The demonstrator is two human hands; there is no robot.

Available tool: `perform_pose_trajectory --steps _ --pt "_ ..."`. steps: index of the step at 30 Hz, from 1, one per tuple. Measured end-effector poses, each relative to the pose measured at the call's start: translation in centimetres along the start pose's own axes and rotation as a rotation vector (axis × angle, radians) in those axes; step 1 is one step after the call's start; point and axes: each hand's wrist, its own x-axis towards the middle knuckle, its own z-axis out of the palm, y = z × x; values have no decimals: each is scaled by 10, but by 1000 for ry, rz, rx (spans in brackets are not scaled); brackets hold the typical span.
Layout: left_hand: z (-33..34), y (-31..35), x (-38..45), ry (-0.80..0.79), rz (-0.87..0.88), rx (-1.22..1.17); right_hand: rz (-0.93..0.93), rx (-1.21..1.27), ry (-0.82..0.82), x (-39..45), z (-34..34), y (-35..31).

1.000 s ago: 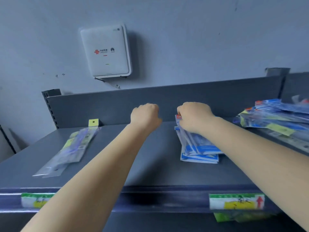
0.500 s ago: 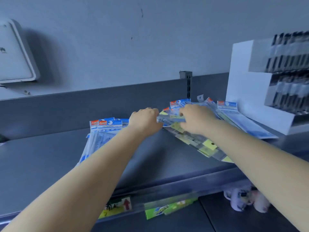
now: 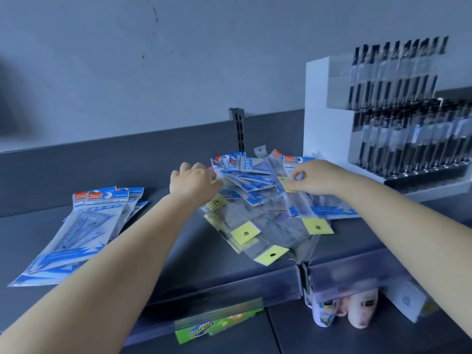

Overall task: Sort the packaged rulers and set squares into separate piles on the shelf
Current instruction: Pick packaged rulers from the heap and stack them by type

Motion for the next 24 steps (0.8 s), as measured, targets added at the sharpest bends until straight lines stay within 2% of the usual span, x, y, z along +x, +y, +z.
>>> perform_pose_trajectory --steps 4,9,14,19,24 --pt "2 -5 6 -71 -66 19 -56 91 -64 -1 -2 11" --pt "4 -15 8 -101 -118 -65 -115 209 -41 2 0 16" --pt "-7 -26 4 -121 -93 -426 22 310 48 7 2 23" --pt "-20 -34 -10 -167 -105 -607 99 342 15 4 0 15" --pt "-29 -52 -24 -215 -165 -926 108 541 157 1 -2 6"
